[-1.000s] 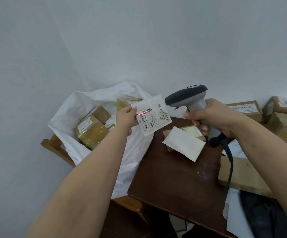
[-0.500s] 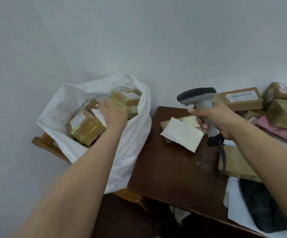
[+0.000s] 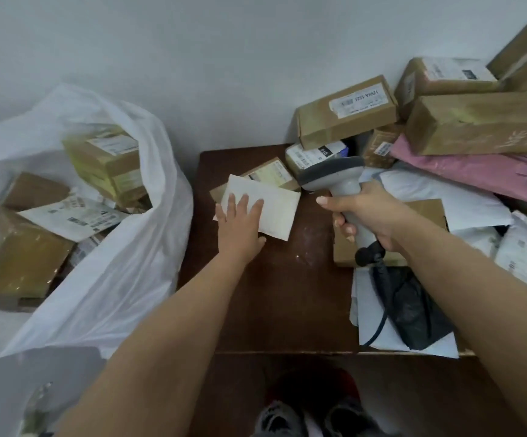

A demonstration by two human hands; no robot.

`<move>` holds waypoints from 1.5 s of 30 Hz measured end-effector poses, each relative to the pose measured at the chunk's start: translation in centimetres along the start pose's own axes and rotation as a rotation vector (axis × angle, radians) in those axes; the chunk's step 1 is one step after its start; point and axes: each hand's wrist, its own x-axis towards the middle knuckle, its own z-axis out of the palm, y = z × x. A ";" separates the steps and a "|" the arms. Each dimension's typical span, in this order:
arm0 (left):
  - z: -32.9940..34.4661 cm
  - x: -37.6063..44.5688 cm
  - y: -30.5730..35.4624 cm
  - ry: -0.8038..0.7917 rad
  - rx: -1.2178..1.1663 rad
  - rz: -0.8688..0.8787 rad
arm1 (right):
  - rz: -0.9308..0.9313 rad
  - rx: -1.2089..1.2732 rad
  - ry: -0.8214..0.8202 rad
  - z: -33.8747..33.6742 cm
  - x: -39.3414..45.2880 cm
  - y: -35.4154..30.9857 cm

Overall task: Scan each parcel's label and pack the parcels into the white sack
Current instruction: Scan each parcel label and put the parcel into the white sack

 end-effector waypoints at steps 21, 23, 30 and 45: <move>-5.6 0.3 -4.0 0.307 -1.250 -0.341 | -0.078 0.117 -0.020 0.0 0.2 -2.8; -6.5 -1.2 -4.0 0.270 -1.317 -0.333 | -0.112 0.104 -0.040 0.3 -0.6 -3.7; -9.0 -4.7 -3.9 0.310 -1.478 -0.398 | -0.176 0.051 -0.118 1.6 -4.3 -6.4; -13.5 -7.3 -5.2 0.499 -1.537 -0.383 | -0.205 -0.011 -0.249 2.4 -9.5 -8.6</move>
